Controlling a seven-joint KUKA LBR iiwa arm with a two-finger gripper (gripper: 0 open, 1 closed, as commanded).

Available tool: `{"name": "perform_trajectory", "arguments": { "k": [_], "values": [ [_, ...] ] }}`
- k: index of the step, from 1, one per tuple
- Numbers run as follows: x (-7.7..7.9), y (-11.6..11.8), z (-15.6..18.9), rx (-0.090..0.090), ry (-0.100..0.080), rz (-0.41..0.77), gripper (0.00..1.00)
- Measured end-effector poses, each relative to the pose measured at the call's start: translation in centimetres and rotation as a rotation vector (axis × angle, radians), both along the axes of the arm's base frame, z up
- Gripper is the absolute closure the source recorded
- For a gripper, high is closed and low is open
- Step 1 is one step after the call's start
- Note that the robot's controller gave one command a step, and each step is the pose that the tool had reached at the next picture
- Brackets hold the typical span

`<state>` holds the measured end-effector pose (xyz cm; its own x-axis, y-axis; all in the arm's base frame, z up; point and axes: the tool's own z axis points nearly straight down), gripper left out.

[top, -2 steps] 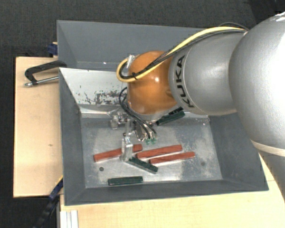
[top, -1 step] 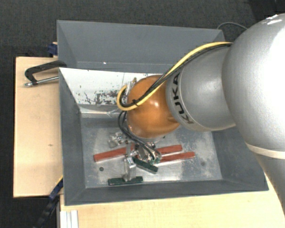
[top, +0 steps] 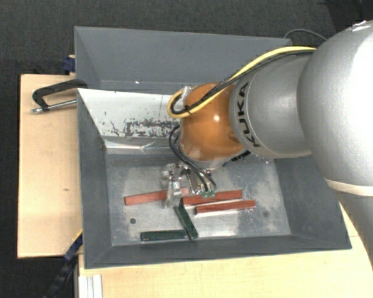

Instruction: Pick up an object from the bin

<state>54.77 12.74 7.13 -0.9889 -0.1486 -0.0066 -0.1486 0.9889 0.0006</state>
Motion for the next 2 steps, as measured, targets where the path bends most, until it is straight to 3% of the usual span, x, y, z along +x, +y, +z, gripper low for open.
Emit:
{"name": "perform_trajectory", "arguments": {
  "k": [1, 2],
  "values": [
    [0.0, 0.1, 0.0, 0.001, 0.0, 0.0, 1.0],
    [0.2, -0.7, 14.7, 0.001, -0.001, 0.061, 1.0]
  ]
}}
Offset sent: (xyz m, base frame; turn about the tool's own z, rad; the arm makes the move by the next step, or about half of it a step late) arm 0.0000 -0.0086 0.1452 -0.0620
